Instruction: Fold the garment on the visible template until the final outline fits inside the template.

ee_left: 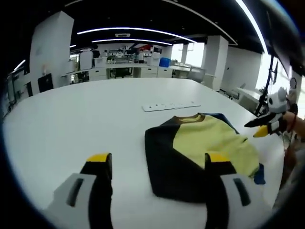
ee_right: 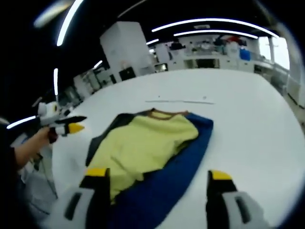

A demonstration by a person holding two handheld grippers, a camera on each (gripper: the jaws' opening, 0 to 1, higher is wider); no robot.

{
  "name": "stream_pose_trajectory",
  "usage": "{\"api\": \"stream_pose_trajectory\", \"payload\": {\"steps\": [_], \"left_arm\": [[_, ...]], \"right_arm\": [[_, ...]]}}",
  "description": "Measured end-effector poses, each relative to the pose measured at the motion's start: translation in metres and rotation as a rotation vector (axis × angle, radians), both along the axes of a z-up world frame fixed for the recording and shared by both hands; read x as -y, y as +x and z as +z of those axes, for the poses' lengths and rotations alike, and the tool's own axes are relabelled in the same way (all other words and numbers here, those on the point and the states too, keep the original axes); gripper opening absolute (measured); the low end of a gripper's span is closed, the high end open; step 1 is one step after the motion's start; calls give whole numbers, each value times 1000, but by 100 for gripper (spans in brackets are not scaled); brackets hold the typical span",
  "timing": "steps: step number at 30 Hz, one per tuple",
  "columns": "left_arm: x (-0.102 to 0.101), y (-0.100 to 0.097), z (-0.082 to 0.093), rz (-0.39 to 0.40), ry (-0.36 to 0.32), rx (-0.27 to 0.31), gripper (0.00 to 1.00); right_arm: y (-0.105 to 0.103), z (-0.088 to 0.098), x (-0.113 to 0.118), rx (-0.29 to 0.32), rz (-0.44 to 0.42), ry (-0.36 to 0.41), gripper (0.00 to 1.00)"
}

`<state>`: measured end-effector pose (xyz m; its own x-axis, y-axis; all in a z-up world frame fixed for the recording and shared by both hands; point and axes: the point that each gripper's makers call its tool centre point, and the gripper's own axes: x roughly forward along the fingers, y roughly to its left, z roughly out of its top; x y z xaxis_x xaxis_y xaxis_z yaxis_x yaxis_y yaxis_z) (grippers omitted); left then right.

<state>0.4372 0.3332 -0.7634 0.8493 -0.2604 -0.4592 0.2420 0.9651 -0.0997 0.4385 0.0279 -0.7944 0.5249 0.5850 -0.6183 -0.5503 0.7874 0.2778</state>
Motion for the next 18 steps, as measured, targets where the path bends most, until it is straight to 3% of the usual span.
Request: {"api": "stream_pose_trajectory", "payload": {"steps": [7,18], "left_arm": [[4,-18,-10,-4,53,-3,65],[30,-40,-21,-50,93,-17,53]], "right_arm": [[-37,-15,7,-13,16,-60,78],[-81,-33,3,-24,31,-84,66]]}}
